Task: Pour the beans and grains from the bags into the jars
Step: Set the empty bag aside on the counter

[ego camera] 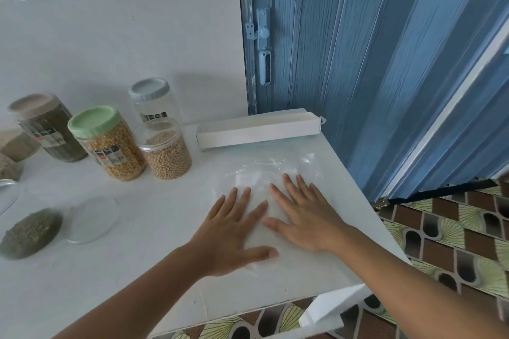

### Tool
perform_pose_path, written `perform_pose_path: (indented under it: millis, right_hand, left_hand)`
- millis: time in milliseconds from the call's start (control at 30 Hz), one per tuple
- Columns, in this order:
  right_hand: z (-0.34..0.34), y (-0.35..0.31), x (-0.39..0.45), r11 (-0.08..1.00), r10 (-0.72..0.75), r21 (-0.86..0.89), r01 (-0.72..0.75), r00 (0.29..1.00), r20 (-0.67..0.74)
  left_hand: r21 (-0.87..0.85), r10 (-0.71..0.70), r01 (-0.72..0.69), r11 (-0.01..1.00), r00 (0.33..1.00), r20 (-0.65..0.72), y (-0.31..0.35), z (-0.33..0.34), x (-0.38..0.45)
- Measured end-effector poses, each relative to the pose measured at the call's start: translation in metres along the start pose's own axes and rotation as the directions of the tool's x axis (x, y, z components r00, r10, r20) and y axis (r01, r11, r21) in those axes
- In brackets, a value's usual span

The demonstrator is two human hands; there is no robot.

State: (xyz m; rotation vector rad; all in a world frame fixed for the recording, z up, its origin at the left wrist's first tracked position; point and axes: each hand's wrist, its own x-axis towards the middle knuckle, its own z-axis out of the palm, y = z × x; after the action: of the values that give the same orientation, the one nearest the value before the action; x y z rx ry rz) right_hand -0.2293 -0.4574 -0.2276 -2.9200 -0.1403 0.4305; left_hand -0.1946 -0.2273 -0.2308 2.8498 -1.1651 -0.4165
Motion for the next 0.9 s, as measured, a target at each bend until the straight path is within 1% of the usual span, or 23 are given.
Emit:
perform_pose_path:
  millis: [67, 167, 333, 433, 500, 533, 600, 633, 667, 700, 767, 833, 900]
  right_hand:
    - [0.006, 0.001, -0.001, 1.000, -0.006, -0.018, 0.005, 0.999, -0.052]
    - [0.009, 0.001, -0.002, 1.000, -0.014, -0.028, 0.012, 0.996, -0.089]
    - [0.009, 0.000, -0.003, 0.999, -0.021, -0.038, 0.017, 0.995, -0.102]
    - [0.008, 0.000, -0.002, 1.000, -0.003, 0.017, 0.005, 0.997, -0.072]
    - [0.002, 0.002, 0.000, 0.996, 0.011, 0.084, -0.010, 1.000, -0.018]
    - [-0.004, 0.002, 0.000, 0.993, 0.013, 0.113, -0.015, 1.000, 0.019]
    - [-0.021, 0.001, 0.002, 0.983, 0.015, 0.179, -0.032, 0.995, 0.095]
    - [-0.030, 0.000, 0.004, 0.978, 0.020, 0.203, -0.044, 0.993, 0.117]
    - [-0.038, -0.002, 0.006, 0.978, 0.027, 0.204, -0.051, 0.993, 0.118]
    - [-0.045, -0.004, 0.010, 0.982, 0.031, 0.181, -0.048, 0.995, 0.092]
    - [-0.058, -0.012, 0.019, 0.995, 0.010, 0.099, -0.008, 1.000, -0.019]
    - [-0.072, -0.028, 0.028, 0.997, -0.047, 0.049, 0.053, 0.992, -0.120]
    - [-0.088, -0.050, 0.035, 0.992, -0.108, 0.039, 0.116, 0.980, -0.167]
  left_hand:
    - [0.022, -0.004, 0.004, 1.000, 1.000, -0.003, 0.000, 0.002, 0.001]
    - [0.036, -0.008, 0.008, 0.999, 1.000, -0.015, 0.000, 0.004, 0.002]
    - [0.041, -0.008, 0.009, 0.999, 1.000, -0.029, 0.000, 0.007, 0.002]
    - [0.003, -0.003, 0.003, 1.000, 0.999, -0.035, -0.002, 0.008, 0.001]
    - [-0.100, -0.009, 0.004, 0.995, 0.998, -0.056, -0.002, 0.005, -0.001]
    - [-0.191, -0.024, 0.010, 0.982, 0.997, -0.068, -0.003, 0.001, -0.002]
    - [-0.386, -0.084, 0.038, 0.922, 0.991, -0.104, -0.006, -0.009, -0.005]
    - [-0.427, -0.121, 0.049, 0.903, 0.982, -0.144, -0.009, -0.015, -0.007]
    - [-0.391, -0.153, 0.062, 0.919, 0.966, -0.209, -0.011, -0.022, -0.008]
    - [-0.302, -0.177, 0.087, 0.949, 0.943, -0.283, -0.015, -0.030, -0.011]
    - [-0.155, -0.227, 0.180, 0.971, 0.893, -0.388, -0.024, -0.048, -0.017]
    - [-0.105, -0.292, 0.274, 0.956, 0.853, -0.433, -0.037, -0.068, -0.028]
    - [-0.077, -0.358, 0.366, 0.928, 0.810, -0.464, -0.052, -0.085, -0.042]
